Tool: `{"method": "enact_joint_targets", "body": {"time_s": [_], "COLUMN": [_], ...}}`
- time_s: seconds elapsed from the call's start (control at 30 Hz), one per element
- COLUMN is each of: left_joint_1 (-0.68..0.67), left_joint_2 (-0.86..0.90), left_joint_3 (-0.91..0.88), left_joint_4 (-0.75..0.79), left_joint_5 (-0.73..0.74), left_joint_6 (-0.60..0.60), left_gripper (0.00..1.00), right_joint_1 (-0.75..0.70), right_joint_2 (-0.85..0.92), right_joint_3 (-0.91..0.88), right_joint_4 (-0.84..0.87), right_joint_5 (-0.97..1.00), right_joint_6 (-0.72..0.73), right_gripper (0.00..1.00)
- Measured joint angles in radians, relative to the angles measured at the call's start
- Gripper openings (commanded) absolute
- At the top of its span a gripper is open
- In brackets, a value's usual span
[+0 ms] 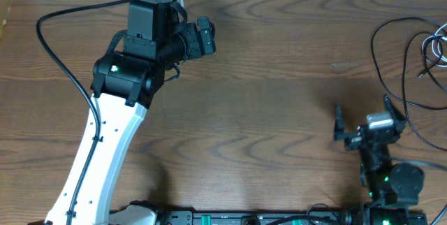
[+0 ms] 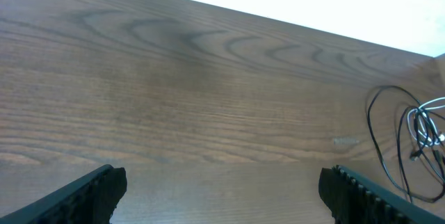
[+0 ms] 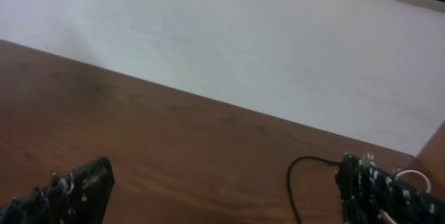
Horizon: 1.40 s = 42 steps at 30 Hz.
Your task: Untangle cables
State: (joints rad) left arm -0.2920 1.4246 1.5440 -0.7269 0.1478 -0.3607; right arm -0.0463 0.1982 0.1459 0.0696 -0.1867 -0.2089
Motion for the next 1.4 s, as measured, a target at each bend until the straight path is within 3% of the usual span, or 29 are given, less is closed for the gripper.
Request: {"method": "enact_joint_targets", "body": {"time_s": [0.37, 0.6, 1.4], "left_joint_1": [0.000, 0.000, 0.000], "left_joint_2": [0.001, 0.000, 0.001], "left_joint_3": [0.000, 0.000, 0.000], "left_joint_4": [0.000, 0.001, 0.000], "left_joint_5": [0.000, 0.000, 0.000], "left_joint_6": [0.000, 0.000, 0.000], "left_gripper": [0.95, 0.95, 0.95], "right_joint_1": [0.026, 0.027, 0.027], "right_joint_2": [-0.126, -0.179, -0.182], "right_joint_3": [-0.120, -0.137, -0.137], "right_joint_4": [-0.006, -0.117, -0.128], "right_joint_5": [0.002, 0.002, 0.003], "right_joint_6": [0.001, 0.002, 0.024], "right_gripper": [0.99, 0.99, 0.99]}}
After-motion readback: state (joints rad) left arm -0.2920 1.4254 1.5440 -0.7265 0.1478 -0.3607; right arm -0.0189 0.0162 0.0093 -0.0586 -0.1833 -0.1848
